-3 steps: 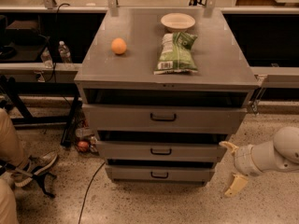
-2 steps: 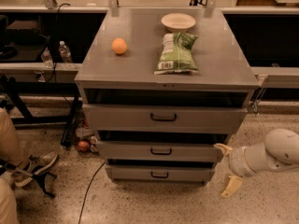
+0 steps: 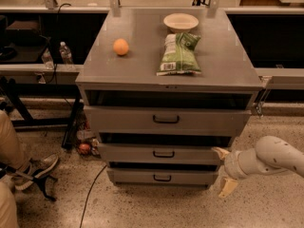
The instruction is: Open middle drawer
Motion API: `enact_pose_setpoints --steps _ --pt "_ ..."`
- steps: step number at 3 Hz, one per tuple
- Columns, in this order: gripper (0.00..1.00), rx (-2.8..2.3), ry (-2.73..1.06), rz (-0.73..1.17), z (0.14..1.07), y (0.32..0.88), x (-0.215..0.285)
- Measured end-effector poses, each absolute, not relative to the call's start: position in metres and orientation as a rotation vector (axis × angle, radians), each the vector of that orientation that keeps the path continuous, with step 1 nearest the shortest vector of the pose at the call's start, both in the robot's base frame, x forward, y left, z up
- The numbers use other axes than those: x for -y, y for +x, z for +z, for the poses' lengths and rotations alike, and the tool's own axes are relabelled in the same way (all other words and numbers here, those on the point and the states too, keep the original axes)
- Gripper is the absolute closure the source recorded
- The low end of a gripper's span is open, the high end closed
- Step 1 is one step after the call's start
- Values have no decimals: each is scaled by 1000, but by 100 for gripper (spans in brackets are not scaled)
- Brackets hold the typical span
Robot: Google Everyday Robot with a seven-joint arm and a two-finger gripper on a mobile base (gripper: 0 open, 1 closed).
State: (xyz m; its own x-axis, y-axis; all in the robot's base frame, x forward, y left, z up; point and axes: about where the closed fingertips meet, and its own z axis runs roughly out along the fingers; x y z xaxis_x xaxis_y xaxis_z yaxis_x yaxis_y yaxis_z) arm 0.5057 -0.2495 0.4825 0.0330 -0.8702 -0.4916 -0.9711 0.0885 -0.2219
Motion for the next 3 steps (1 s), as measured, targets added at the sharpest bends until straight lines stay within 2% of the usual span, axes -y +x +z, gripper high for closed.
enact_pose_setpoints --steps 3 --pt "0 -1759 -1734 187 425 577 233"
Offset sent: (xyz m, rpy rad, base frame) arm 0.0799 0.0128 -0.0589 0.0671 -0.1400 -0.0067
